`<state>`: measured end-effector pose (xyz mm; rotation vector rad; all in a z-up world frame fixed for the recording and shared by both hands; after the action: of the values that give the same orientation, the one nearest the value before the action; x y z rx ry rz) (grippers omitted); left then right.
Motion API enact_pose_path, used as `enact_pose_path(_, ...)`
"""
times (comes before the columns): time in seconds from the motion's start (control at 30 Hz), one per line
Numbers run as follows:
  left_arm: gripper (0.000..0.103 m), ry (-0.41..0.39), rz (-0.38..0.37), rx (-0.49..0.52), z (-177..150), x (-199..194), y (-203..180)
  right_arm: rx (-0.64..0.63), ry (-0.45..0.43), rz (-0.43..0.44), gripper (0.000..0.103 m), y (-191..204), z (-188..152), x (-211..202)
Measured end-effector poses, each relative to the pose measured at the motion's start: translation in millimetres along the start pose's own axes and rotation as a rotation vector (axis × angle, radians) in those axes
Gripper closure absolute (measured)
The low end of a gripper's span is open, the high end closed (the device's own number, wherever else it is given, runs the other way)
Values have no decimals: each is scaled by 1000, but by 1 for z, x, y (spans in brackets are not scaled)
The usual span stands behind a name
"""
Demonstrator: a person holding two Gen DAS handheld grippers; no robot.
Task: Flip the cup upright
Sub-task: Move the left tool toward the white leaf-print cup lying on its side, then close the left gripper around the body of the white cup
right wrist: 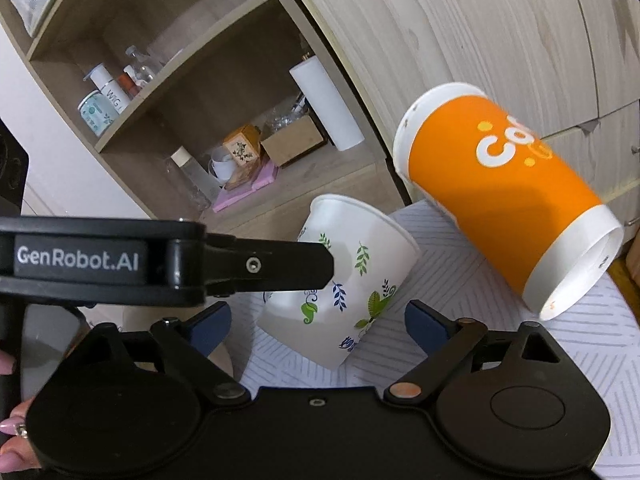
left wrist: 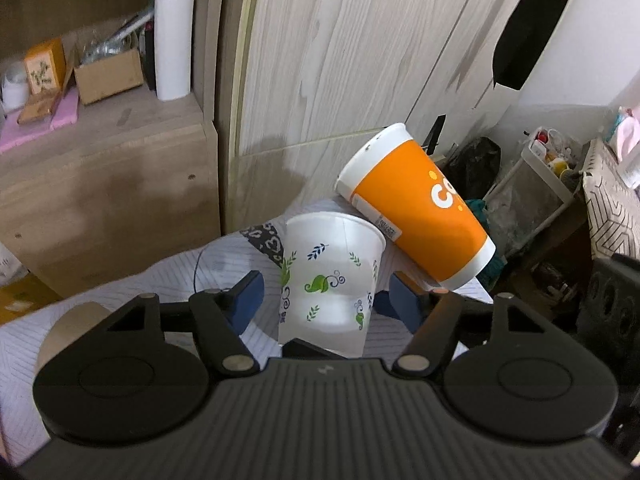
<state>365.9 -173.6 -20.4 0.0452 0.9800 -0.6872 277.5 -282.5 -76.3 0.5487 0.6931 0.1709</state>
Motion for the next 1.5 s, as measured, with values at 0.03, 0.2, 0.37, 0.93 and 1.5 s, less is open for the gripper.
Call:
enact_pose_path(0.03,35,8,-2,-25,1,1,2,11,6,11,10,-1,0,2)
enact_pose_path(0.2,35,29,-6,-41,4,7,0,43,7,32,13,-3,1,6)
enact_pose_path(0.37,52,50,10,-41,2,12,-2,66,21,24,22,-6,3,10)
enact_pose_path(0.93,54,49,58,-39,-6,6,-7,54,43,22,31,-7,3,6)
enact_pose_path(1.5,54,-20,13,-9,-73,-60,-47,-249,-27,-5,34,30,-42,-73)
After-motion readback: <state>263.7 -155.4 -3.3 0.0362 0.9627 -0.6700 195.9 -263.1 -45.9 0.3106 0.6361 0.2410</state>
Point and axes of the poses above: each gripper's, at about its wrist camera, not at the fingertips, and x roughly the way its jaws point, y to its left, z to its top, the point moved 1 cm from there along x, roughly the way its jaws point
